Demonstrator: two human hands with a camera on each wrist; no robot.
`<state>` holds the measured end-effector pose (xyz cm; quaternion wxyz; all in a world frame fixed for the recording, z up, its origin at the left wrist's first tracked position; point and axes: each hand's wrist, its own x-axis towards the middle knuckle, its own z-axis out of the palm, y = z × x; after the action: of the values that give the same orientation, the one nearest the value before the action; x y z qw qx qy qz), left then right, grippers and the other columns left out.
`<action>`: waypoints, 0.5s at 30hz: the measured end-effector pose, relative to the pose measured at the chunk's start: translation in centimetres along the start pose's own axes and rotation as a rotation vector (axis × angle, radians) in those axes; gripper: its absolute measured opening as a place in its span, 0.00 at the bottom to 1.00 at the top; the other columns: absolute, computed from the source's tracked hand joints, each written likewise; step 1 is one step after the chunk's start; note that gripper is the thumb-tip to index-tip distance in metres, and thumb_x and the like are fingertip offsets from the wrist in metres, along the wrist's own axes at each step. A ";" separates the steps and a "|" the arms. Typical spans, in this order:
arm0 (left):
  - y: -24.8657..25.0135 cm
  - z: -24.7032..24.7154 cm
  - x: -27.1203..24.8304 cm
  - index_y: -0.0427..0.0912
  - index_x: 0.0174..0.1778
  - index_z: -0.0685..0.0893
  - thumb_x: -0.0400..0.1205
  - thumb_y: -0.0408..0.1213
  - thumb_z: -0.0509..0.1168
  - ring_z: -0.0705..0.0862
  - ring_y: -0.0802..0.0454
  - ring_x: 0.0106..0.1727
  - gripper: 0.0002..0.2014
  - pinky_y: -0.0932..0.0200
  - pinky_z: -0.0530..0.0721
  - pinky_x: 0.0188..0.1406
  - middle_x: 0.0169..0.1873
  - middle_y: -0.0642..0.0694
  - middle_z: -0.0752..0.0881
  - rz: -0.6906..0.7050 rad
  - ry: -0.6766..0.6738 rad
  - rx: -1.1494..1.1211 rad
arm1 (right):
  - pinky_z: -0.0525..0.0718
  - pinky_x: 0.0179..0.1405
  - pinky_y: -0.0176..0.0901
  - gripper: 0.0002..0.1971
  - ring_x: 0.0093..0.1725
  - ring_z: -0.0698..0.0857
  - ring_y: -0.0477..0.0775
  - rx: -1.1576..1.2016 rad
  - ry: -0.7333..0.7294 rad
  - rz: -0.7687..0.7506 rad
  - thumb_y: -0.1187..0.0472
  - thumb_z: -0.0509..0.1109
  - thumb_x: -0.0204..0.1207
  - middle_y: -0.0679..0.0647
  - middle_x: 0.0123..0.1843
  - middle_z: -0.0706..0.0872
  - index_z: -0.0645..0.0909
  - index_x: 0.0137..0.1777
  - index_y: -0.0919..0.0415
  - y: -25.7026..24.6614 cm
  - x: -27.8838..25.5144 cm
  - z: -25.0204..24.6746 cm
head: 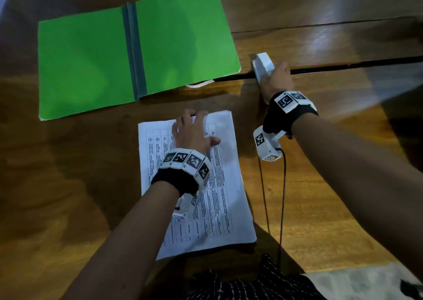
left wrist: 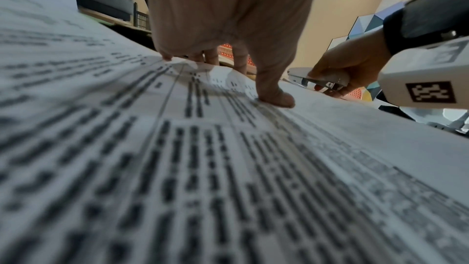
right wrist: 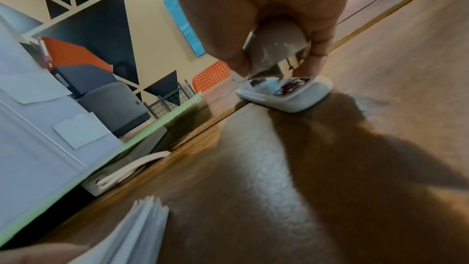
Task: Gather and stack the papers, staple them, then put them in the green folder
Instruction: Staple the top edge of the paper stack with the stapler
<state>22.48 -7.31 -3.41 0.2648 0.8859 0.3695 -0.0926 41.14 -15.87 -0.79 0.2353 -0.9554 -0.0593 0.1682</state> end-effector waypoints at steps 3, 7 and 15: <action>-0.2 0.0 0.0 0.51 0.73 0.69 0.68 0.48 0.75 0.62 0.41 0.76 0.37 0.44 0.58 0.78 0.74 0.42 0.65 0.003 0.009 -0.018 | 0.75 0.66 0.55 0.21 0.68 0.76 0.67 0.116 0.031 0.003 0.59 0.60 0.79 0.66 0.70 0.75 0.63 0.69 0.70 0.5 -0.2 0.0; -0.2 -0.2 -0.2 0.51 0.73 0.69 0.68 0.48 0.75 0.62 0.41 0.76 0.37 0.44 0.58 0.78 0.74 0.42 0.64 0.008 -0.002 -0.038 | 0.77 0.40 0.44 0.09 0.48 0.79 0.56 0.630 0.058 0.067 0.58 0.62 0.77 0.53 0.45 0.80 0.69 0.53 0.62 2.0 -2.1 -0.4; 0.1 -3.7 -1.4 0.49 0.79 0.62 0.79 0.44 0.66 0.62 0.44 0.80 0.32 0.45 0.63 0.79 0.79 0.42 0.61 0.133 -0.026 -0.478 | 0.76 0.36 0.39 0.07 0.40 0.78 0.46 1.089 -0.066 -0.283 0.62 0.63 0.76 0.48 0.43 0.77 0.68 0.40 0.51 1.4 -10.7 -4.4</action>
<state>21.44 -6.27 0.23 0.4770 0.8193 0.3181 0.0035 32.75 -21.09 5.33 0.7128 -0.6729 -0.0990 0.1709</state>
